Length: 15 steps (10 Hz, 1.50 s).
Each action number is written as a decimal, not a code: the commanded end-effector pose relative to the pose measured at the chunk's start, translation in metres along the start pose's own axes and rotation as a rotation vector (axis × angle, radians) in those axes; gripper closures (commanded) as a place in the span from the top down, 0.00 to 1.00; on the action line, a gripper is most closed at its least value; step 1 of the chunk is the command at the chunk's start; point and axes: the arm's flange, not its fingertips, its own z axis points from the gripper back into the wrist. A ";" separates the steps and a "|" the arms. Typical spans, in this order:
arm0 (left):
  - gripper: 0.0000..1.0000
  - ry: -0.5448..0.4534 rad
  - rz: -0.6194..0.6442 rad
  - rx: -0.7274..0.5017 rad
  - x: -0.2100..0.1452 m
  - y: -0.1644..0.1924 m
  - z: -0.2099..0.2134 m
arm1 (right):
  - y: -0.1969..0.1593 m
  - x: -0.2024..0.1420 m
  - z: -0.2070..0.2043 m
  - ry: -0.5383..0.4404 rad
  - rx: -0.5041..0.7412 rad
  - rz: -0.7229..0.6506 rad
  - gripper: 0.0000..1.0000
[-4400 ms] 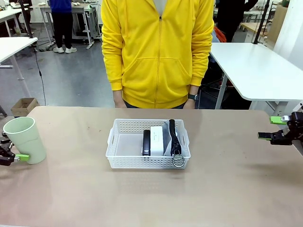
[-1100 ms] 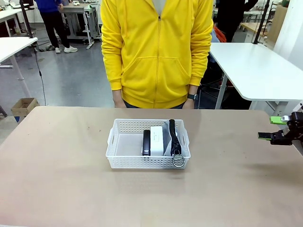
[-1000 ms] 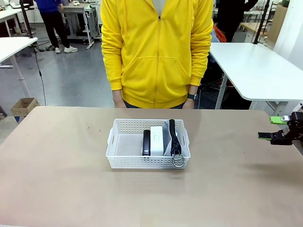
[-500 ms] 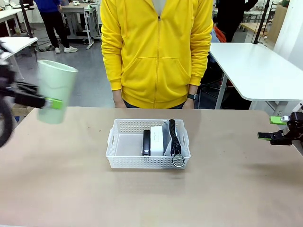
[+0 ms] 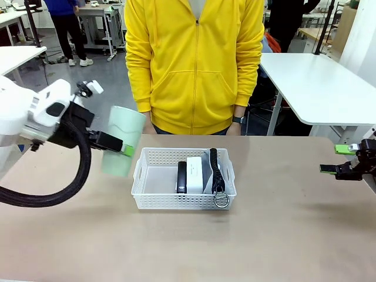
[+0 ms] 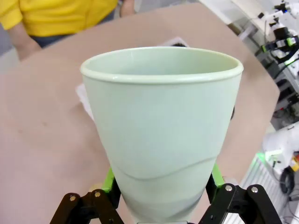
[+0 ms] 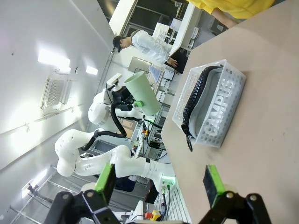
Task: Efficiently arrange items inside the basket to fit them all.
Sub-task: Pick up the Reusable plastic cup and place it inside the Organizing basket.
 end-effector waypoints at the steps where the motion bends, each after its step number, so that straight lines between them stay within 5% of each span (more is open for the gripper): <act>1: 0.84 -0.032 -0.043 0.025 0.005 0.001 0.016 | 0.002 -0.002 -0.001 -0.005 0.004 0.014 1.00; 5: 0.84 -0.013 -0.022 0.014 0.004 0.002 0.009 | 0.002 -0.002 -0.001 -0.005 0.004 0.014 1.00; 6: 0.84 0.055 -0.030 -0.124 0.005 -0.021 0.001 | 0.002 -0.002 -0.001 -0.005 0.004 0.014 1.00; 10: 0.84 0.298 0.359 0.169 0.077 -0.061 -0.040 | 0.002 -0.002 -0.001 -0.005 0.004 0.014 1.00; 15: 0.84 0.319 0.533 0.445 0.137 -0.070 -0.107 | 0.002 -0.002 -0.001 -0.005 0.004 0.014 1.00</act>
